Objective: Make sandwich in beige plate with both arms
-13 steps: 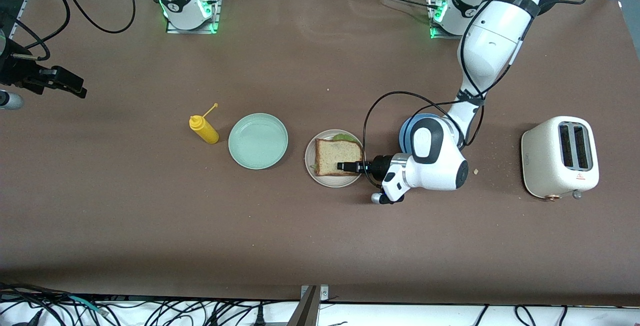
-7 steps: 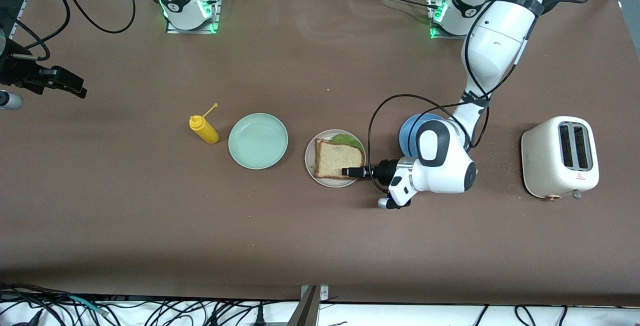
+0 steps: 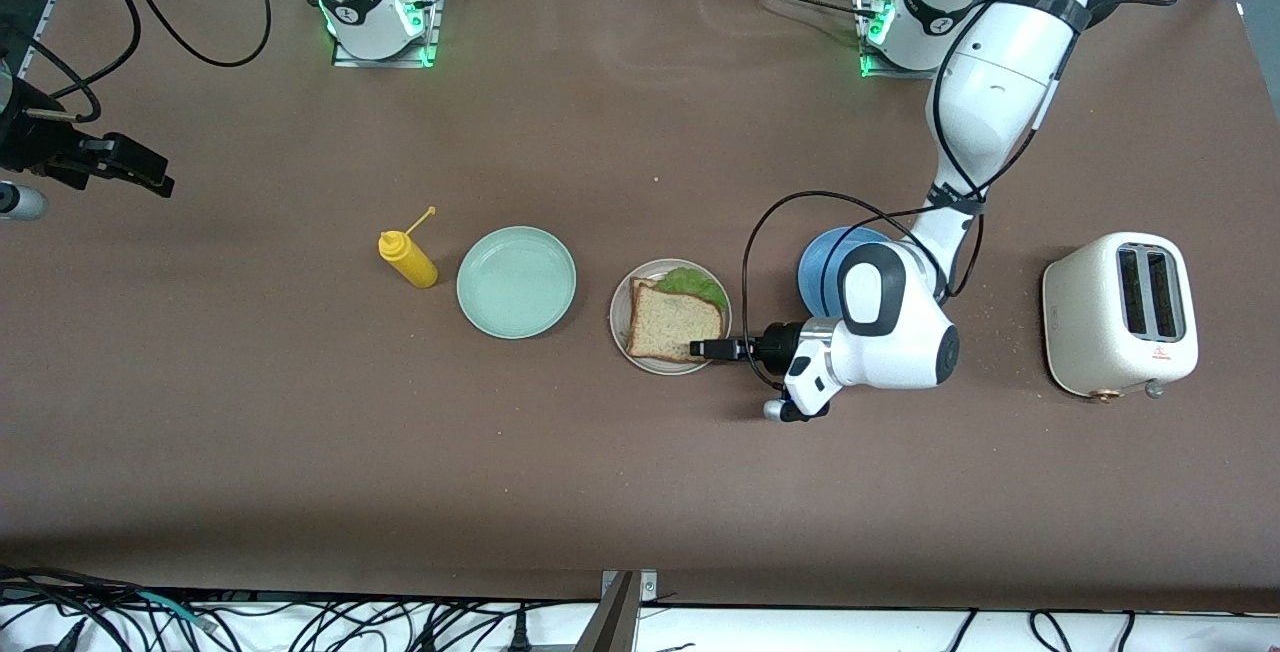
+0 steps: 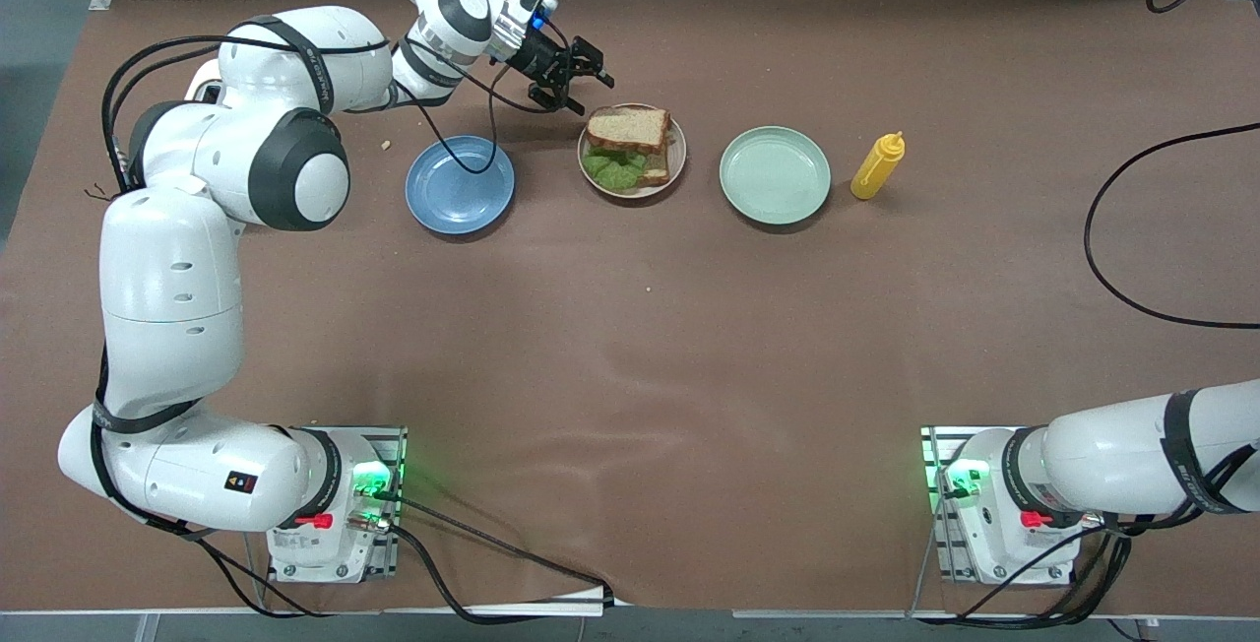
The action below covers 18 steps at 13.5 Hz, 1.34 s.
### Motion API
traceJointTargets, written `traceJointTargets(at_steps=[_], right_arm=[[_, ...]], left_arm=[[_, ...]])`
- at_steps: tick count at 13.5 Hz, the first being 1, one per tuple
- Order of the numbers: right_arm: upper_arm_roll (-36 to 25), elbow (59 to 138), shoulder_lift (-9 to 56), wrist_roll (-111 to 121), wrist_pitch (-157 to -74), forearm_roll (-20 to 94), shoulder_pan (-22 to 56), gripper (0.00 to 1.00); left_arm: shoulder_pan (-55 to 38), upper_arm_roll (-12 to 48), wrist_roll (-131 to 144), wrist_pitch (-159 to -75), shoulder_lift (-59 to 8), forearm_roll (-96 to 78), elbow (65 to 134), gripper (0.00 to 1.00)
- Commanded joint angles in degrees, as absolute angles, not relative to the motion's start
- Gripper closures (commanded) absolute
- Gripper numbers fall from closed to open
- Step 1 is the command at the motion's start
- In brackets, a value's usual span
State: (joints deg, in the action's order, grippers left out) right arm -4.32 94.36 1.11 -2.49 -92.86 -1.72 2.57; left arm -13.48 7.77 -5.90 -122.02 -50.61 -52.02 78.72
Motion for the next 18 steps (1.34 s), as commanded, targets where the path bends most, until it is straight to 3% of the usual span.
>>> traceJointTargets(at_steps=[1,6,10,18], right_arm=[[-4.04,92.81,1.76,-2.2,-91.5,-1.32,2.29,0.0],[-3.78,92.81,1.49,-2.64,-91.76,-1.67,2.37,0.0],[-3.78,92.81,1.5,-2.72,-91.58,-1.67,2.37,0.0],[-3.96,92.81,1.58,-2.81,-91.93,-1.49,2.29,0.0]], left_arm=[[-13.54,4.76,-5.71,-121.9,-49.49,-53.26,78.31,0.01],[-13.45,-0.51,-5.54,-121.82,-47.11,-52.57,78.4,0.01],[-13.19,-2.63,-2.3,-120.94,-43.86,-39.06,78.92,0.01],[-11.43,-9.66,-0.09,-102.16,-34.29,-16.1,79.01,0.01]])
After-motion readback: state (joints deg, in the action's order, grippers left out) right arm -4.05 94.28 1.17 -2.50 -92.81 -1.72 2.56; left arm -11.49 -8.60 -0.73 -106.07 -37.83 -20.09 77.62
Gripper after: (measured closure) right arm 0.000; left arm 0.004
